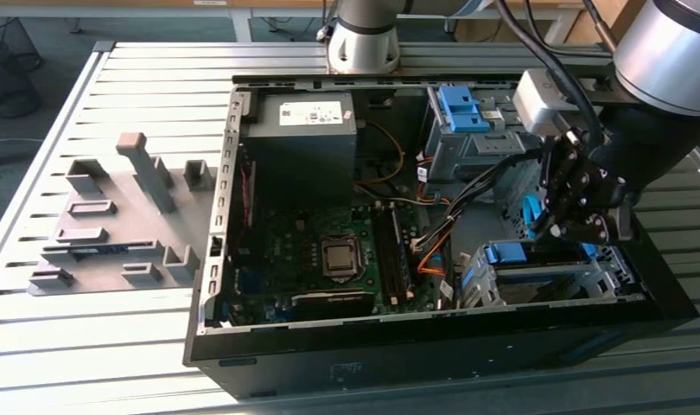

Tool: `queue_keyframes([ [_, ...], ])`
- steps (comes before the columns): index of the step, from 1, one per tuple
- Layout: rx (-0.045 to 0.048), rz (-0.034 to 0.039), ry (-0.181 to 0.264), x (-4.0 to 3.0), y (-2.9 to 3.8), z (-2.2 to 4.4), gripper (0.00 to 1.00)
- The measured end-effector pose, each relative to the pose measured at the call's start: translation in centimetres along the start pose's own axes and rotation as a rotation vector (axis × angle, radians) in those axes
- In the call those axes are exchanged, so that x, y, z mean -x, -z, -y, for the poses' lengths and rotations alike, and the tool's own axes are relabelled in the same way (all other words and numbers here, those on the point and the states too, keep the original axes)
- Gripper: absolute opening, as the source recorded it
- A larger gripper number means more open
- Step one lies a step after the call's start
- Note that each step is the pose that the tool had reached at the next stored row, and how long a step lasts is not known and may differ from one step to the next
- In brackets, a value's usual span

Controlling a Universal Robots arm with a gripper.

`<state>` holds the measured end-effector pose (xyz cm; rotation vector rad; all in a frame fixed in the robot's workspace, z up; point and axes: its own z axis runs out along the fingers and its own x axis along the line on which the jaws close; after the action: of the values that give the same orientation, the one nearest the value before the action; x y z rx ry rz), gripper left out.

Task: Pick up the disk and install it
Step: 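Insert the second disk wire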

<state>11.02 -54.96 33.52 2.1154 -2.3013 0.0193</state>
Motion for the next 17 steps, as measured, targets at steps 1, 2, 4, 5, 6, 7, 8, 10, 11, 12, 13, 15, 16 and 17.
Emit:
queue_keyframes([
  [1, 0.0, 0.0, 0.0, 0.0, 0.04, 0.0, 0.16],
  [2, 0.0, -0.0002, 0.0, 0.0, 0.12, 0.0, 0.16],
  [4, 0.0, 0.0002, 0.0, 0.0, 0.14, 0.0, 0.16],
  [5, 0.0, 0.0002, 0.0, -0.02, 0.14, 0.01, 0.16],
  [6, 0.0, 0.0, 0.0, -0.06, 0.14, 0.02, 0.16],
  [7, 0.0, 0.0, 0.0, -0.12, 0.15, 0.04, 0.16],
  [8, 0.0, 0.0001, 0.0, -0.17, 0.14, 0.04, 0.16],
  [10, 0.0, 0.0001, 0.0, -0.26, 0.14, 0.06, 0.16],
  [11, 0.0, 0.0001, 0.0, -0.29, 0.13, 0.07, 0.16],
  [12, 0.0, 0.0001, 0.0, -0.33, 0.13, 0.07, 0.16],
  [13, 0.0, 0.0, 0.0, -0.36, 0.12, 0.08, 0.16],
  [15, 0.0, 0.0001, 0.0, -0.4, 0.1, 0.09, 0.16],
  [16, 0.0, 0.0003, 0.0, -0.41, 0.08, 0.11, 0.16],
  [17, 0.0, 0.0006, 0.0, -0.42, 0.06, 0.12, 0.16],
])
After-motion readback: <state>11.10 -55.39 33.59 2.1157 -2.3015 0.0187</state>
